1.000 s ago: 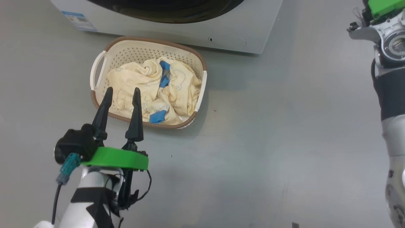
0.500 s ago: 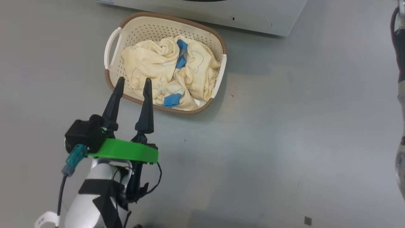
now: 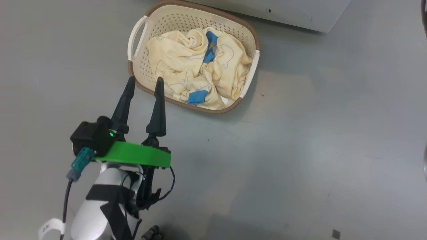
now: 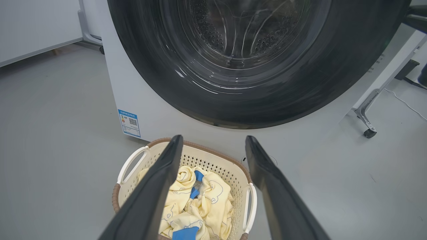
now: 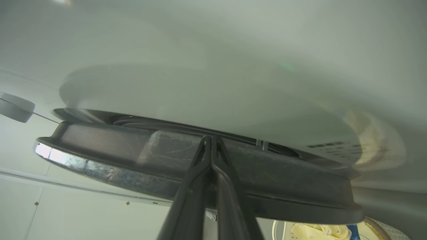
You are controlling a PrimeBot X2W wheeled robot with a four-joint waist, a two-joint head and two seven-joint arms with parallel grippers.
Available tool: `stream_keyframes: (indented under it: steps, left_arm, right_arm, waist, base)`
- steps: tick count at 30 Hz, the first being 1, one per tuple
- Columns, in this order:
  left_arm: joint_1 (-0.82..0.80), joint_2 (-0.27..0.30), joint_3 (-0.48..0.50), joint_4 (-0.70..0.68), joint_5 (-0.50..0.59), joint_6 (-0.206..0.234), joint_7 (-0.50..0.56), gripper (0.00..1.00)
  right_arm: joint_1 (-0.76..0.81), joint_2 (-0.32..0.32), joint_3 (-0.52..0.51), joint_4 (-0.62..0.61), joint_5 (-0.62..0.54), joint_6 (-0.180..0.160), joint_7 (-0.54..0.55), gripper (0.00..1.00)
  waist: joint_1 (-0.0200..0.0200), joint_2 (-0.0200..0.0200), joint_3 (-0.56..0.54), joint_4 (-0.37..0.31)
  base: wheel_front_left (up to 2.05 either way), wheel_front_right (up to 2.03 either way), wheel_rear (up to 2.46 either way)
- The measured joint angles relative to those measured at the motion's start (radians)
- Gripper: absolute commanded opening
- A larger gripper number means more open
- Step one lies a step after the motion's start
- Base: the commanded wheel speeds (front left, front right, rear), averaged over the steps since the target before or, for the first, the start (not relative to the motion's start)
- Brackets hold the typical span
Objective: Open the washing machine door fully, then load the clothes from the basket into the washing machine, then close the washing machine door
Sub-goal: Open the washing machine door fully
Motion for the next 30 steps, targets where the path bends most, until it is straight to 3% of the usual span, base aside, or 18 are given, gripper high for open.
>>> stream_keyframes:
  steps: [14,30]
  left_arm:
    - [-0.017,-0.001,-0.03,-0.006,-0.016,0.009,-0.001,1.0]
    - [-0.017,-0.001,-0.033,-0.01,-0.016,0.019,-0.001,1.0]
  right_arm:
    - [-0.067,-0.008,-0.007,0.054,0.036,-0.003,0.032,0.0]
    - [-0.073,-0.009,0.022,0.113,0.058,-0.003,0.102,0.0]
  waist:
    - [0.0001,0.0001,0.03,0.048]
    - [0.0,0.0001,0.02,0.044]
  base:
    - [0.0,0.0,0.0]
    - [0.0,0.0,0.0]
